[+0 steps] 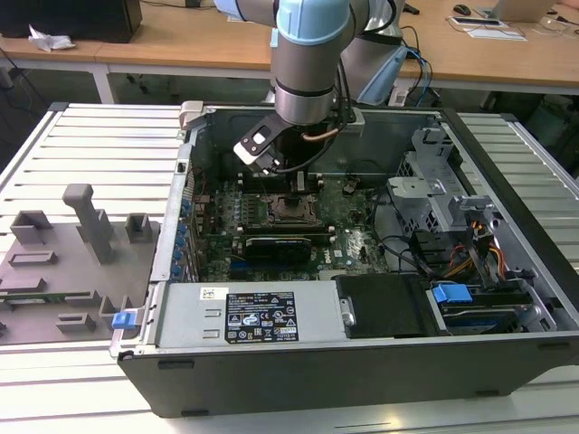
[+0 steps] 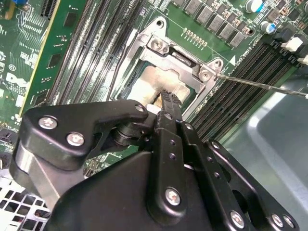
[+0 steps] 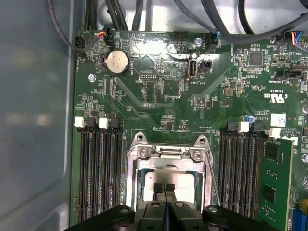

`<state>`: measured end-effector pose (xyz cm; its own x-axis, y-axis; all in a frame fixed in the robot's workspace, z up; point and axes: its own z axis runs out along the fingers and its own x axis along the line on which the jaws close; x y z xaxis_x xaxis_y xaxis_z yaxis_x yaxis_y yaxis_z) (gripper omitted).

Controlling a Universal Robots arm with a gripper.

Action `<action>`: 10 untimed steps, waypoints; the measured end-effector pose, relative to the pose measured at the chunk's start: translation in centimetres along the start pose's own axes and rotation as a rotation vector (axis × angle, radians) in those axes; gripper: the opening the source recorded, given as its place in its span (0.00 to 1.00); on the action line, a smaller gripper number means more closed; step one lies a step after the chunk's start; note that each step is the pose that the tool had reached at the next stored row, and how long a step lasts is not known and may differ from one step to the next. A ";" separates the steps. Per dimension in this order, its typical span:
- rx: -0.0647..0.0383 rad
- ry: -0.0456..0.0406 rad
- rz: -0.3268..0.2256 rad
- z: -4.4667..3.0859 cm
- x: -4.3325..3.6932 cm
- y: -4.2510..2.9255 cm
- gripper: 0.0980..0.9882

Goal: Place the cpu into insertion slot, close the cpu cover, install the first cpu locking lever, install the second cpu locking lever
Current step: 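Install the first cpu locking lever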

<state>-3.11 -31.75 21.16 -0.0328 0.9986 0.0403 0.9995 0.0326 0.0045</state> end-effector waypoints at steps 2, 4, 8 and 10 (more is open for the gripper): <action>0.000 0.0000 0.000 -0.14 0.00 0.00 0.01; 0.000 0.0000 0.000 -0.26 0.00 0.00 0.01; 0.000 0.0000 0.000 -0.60 0.02 0.00 0.01; 0.000 0.0000 0.000 -0.93 0.03 0.00 0.01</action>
<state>-3.11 -31.75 22.09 -0.0327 0.9986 0.0404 0.9995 0.0326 0.0045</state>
